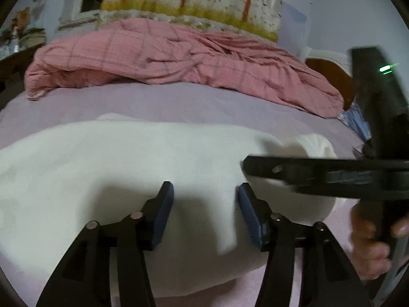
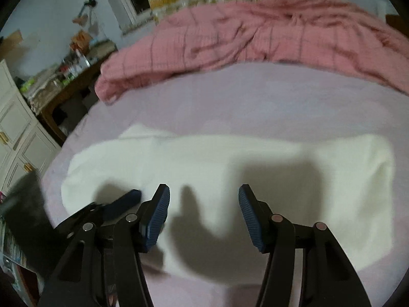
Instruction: Fold large clothes
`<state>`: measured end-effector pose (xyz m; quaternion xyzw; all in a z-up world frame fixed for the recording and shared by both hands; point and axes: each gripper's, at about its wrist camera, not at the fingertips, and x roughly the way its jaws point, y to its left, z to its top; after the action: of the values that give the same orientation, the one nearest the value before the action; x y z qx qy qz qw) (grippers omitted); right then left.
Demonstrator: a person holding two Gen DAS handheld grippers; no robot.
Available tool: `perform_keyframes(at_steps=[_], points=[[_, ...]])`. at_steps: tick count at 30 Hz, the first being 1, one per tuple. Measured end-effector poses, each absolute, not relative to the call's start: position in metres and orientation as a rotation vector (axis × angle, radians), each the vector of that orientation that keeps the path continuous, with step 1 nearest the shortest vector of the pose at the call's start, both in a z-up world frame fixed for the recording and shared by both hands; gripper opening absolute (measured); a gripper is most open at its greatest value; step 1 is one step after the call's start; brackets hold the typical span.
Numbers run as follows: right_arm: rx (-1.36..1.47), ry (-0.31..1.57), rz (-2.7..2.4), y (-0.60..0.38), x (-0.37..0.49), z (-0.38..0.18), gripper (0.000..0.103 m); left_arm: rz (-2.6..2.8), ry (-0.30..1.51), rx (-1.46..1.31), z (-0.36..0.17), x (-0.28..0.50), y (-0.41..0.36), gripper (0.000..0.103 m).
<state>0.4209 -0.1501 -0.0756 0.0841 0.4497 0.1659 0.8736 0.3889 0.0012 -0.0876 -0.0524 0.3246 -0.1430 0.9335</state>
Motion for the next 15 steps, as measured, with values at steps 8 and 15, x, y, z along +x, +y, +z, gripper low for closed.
perform_keyframes(at_steps=[8,15], points=[[0.113,1.015,0.265,-0.128,0.472,-0.100,0.059,-0.173,0.672,-0.116,-0.091,0.398,0.018,0.048],[0.087,1.037,0.192,-0.120,0.495,-0.102,0.057,-0.164,0.665,-0.098,-0.094,0.400,0.014,0.049]])
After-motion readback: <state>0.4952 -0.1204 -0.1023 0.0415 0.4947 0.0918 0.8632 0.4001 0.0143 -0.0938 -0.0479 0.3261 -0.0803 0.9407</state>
